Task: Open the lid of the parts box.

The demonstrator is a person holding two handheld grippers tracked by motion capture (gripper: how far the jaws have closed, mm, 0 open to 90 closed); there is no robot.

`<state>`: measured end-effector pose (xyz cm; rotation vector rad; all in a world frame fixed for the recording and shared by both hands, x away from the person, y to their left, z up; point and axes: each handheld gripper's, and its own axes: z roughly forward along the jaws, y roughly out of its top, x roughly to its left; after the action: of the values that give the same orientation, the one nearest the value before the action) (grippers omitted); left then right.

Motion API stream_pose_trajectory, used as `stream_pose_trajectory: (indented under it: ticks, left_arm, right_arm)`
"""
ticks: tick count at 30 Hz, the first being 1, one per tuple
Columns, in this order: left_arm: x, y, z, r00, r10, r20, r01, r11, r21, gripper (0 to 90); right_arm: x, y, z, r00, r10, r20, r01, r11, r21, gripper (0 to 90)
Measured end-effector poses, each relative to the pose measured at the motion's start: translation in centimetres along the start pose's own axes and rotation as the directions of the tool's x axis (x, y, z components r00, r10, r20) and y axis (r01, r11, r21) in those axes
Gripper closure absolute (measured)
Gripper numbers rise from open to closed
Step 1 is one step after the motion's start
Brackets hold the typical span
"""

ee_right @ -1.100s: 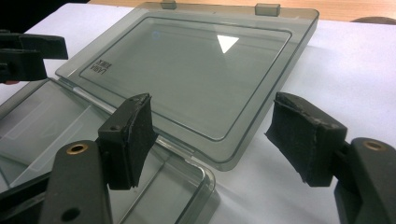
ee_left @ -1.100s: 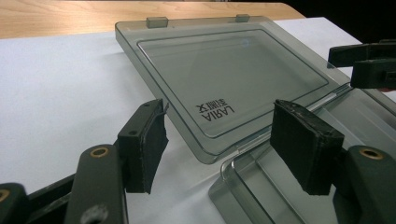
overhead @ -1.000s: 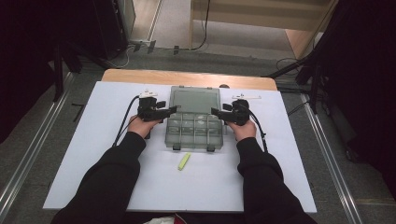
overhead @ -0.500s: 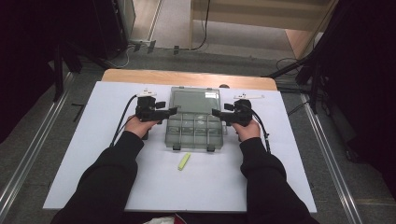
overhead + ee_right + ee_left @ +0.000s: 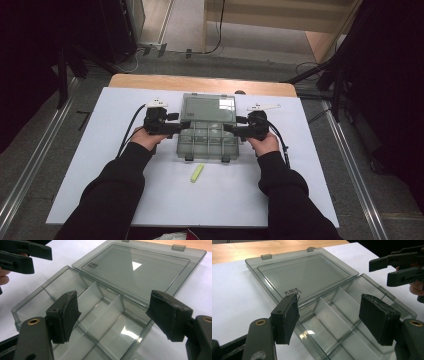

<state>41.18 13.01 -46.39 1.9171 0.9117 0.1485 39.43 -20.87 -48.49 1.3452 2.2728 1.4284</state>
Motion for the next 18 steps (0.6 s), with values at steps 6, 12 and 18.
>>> stream_pose_trajectory:
  ticks: [6,12,18]
  left_arm:
    - [-0.3,-0.3,-0.8,0.9999,0.006,0.013,-0.006,1.0000,0.006,31.1]
    - [-1.1,-0.7,-1.4,0.9993,0.027,0.025,-0.028,0.9995,0.016,31.1]
    - [-1.7,-1.1,-1.9,0.9983,0.044,0.039,-0.045,0.9988,0.019,31.1]
  right_arm:
    - [0.6,-0.2,-0.4,0.9999,-0.009,-0.012,0.009,0.9999,0.004,24.8]
    - [1.2,-0.5,-1.0,0.9992,-0.021,-0.032,0.022,0.9997,0.013,24.1]
    - [1.6,-0.9,-1.5,0.9989,-0.026,-0.038,0.027,0.9996,0.013,24.0]
